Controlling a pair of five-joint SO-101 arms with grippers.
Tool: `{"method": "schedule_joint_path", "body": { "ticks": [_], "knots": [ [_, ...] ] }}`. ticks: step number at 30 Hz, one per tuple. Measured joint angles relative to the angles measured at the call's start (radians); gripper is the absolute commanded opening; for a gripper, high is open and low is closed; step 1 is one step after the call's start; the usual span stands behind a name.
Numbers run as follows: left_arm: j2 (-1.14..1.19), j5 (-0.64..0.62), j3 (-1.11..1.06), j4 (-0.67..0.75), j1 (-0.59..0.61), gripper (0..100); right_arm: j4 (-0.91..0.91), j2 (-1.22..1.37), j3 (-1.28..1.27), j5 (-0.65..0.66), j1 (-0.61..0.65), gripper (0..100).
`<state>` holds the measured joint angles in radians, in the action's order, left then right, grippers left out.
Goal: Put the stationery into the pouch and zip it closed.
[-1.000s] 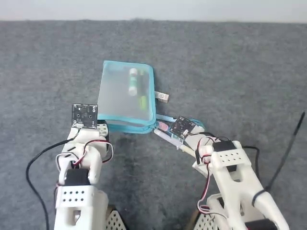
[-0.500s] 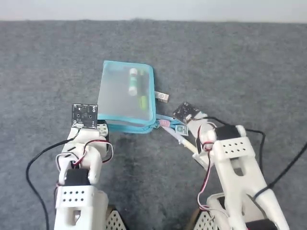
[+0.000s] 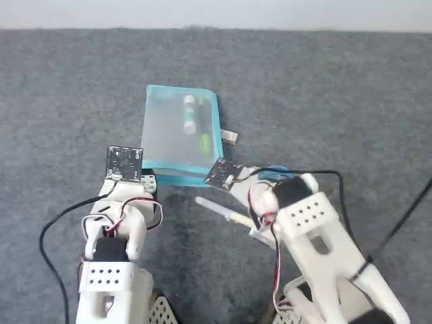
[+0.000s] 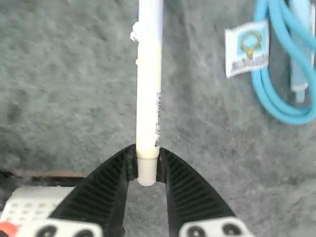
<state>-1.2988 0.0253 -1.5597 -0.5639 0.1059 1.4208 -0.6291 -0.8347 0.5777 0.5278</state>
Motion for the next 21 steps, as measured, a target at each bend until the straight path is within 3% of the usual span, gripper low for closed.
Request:
{"method": "schedule_joint_path", "body": {
  "ticks": [11,18,21],
  "knots": [
    [0.000,0.000,0.000,0.000,0.000,1,0.302,-0.439,0.196,-0.063,0.017,0.6],
    [0.000,0.000,0.000,0.000,0.000,1,0.324,-0.497,0.209,-0.110,0.018,0.6],
    [0.000,0.000,0.000,0.000,0.000,1,0.324,-0.514,0.232,-0.140,0.083,0.6]
  ]
}}
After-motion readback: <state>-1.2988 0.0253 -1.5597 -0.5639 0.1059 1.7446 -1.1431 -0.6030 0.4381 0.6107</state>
